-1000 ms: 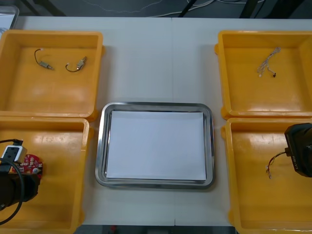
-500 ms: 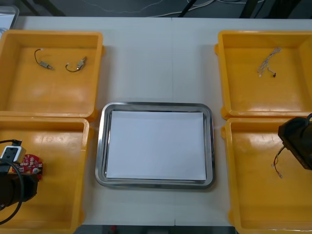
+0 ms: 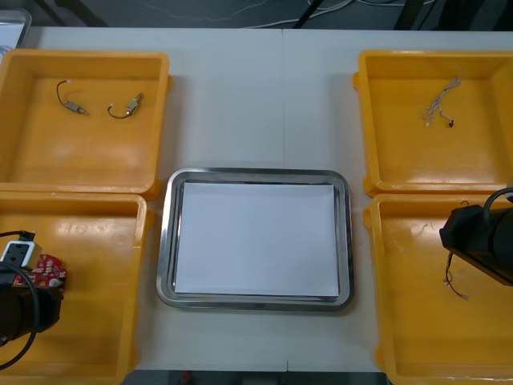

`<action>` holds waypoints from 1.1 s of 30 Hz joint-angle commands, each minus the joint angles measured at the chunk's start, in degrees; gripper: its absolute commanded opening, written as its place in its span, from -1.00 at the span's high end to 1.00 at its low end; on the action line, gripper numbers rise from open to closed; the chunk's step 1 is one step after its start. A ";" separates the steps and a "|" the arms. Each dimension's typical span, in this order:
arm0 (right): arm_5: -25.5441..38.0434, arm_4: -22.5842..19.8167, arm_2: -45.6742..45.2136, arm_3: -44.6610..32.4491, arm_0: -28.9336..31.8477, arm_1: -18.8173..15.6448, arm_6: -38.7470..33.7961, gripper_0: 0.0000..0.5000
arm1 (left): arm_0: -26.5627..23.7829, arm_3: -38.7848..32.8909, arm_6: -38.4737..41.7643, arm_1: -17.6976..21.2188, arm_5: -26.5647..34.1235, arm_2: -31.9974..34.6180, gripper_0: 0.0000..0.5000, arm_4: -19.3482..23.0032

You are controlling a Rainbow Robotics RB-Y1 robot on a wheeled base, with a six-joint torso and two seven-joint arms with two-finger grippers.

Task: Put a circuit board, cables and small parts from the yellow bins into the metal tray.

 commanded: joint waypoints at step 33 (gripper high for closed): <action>0.42 -2.87 0.90 -6.77 8.14 -3.21 35.88 1.00 | -11.42 -19.59 15.65 2.78 32.94 5.74 1.00 3.40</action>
